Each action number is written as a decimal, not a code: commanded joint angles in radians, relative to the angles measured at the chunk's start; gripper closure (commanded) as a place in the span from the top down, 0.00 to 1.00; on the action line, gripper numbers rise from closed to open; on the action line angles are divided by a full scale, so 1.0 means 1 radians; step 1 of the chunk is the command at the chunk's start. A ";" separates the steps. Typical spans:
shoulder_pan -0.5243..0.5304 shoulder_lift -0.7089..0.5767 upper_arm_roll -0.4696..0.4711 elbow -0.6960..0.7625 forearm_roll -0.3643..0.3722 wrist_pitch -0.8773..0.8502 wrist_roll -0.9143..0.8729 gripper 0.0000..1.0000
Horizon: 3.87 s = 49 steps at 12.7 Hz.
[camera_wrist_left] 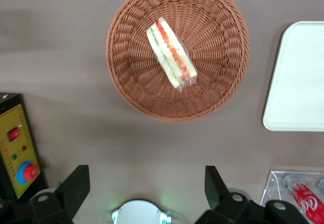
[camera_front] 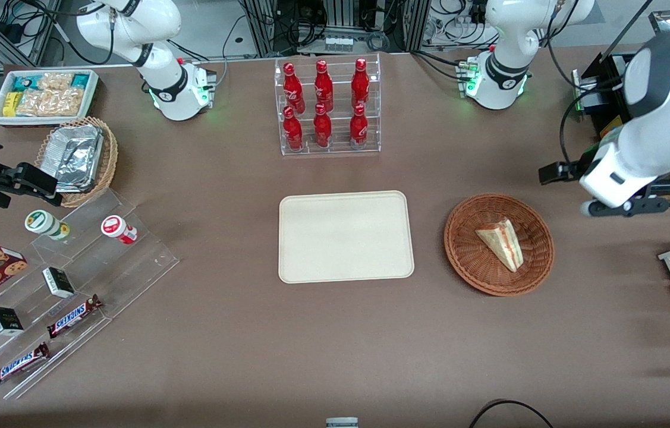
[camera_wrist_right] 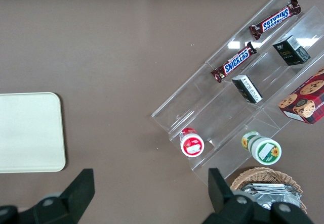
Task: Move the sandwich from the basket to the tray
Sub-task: 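Move the left gripper over the wrapped sandwich in the wicker basket, then lower the left gripper and close it on the wrapped sandwich, then lift the sandwich and carry it with the left gripper over the cream tray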
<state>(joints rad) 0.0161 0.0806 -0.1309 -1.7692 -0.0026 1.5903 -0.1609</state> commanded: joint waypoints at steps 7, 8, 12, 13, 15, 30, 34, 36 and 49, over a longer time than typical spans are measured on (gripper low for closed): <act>-0.005 0.074 -0.044 -0.256 0.030 0.419 -0.329 1.00; -0.005 0.088 -0.048 -0.274 0.064 0.465 -0.423 1.00; -0.005 0.105 -0.067 -0.372 0.092 0.649 -0.603 1.00; -0.004 0.110 -0.067 -0.394 0.092 0.690 -0.641 1.00; -0.004 0.128 -0.067 -0.429 0.092 0.779 -0.699 1.00; -0.004 0.139 -0.091 -0.316 0.090 0.543 -0.576 0.06; -0.004 0.145 -0.192 -0.199 0.089 0.386 -0.534 0.05; -0.005 0.174 -0.246 -0.147 0.085 0.333 -0.509 0.04; -0.214 0.608 -0.415 0.368 0.233 0.275 -0.755 0.06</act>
<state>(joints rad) -0.1546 0.6256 -0.5482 -1.5043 0.2006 1.9039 -0.8837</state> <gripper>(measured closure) 0.859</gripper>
